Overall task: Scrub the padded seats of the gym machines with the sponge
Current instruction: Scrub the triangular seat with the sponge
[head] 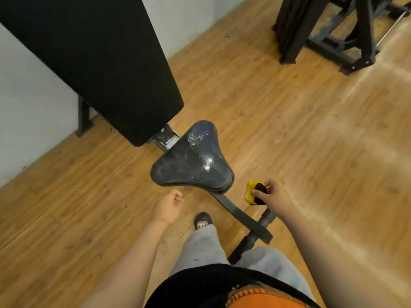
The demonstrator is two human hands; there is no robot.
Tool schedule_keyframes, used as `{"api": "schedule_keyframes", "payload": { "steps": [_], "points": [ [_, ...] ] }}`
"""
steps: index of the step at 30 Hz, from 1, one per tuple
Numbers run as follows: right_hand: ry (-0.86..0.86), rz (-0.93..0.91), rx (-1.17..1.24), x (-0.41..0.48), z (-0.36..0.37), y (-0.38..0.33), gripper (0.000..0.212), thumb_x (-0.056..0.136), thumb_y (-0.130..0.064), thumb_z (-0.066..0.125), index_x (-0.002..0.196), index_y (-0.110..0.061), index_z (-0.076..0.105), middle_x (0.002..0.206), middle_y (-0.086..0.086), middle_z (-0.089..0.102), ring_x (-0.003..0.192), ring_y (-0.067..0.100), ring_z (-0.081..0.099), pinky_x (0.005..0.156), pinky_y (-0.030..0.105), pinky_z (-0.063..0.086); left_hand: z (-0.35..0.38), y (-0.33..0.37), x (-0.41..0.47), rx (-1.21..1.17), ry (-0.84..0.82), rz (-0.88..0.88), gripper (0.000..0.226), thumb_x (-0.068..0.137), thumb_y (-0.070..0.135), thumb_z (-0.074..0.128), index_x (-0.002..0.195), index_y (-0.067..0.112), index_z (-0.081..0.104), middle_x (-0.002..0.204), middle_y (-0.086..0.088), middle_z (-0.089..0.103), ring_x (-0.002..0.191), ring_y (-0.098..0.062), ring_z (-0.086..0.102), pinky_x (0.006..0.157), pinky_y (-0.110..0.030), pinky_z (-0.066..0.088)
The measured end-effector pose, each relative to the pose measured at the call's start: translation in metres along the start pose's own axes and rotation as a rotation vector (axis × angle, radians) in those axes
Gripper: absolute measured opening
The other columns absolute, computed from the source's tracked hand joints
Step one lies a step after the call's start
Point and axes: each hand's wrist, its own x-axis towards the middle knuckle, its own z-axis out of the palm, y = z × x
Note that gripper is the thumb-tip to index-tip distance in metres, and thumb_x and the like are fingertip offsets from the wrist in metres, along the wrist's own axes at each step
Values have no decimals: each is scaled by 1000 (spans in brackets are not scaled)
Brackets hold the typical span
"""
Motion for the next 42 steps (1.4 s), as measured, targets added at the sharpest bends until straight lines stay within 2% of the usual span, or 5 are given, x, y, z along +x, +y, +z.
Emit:
{"api": "schedule_keyframes", "payload": {
  "steps": [14,18,23,32,42],
  "points": [
    [-392,-294,-107,116,-61,-58,27,87,-32,68,90,-18,44,90,7,58,88,29,60,75,42,48,25,84,9,-116,280,-245,12,88,5,50,88,13,59,92,-20,67,89,-36,63,83,-39,47],
    [-486,-341,-210,132,-69,-35,28,86,-30,69,87,-19,43,83,5,57,81,26,58,69,39,45,81,125,-11,-136,261,-365,17,91,5,50,102,8,61,102,-13,65,93,-26,58,73,-25,36],
    [-512,-303,-173,143,-60,2,31,86,-29,70,95,-21,42,84,1,56,77,23,59,61,34,45,130,154,-9,-117,291,-342,30,92,13,54,122,11,57,126,-6,58,119,-24,53,93,-28,39],
    [-411,-298,304,170,7,43,24,88,-14,67,95,-31,52,98,-2,66,95,17,64,83,39,54,170,148,75,-384,882,-574,53,98,25,53,142,1,35,148,-12,34,137,-25,30,107,-28,25],
    [-345,-572,319,215,62,38,24,87,-15,64,106,-30,60,94,-17,65,92,3,61,81,28,51,214,108,149,-225,1164,-430,56,95,34,37,138,-2,44,145,-13,42,135,-28,34,113,-29,21]
  ]
}}
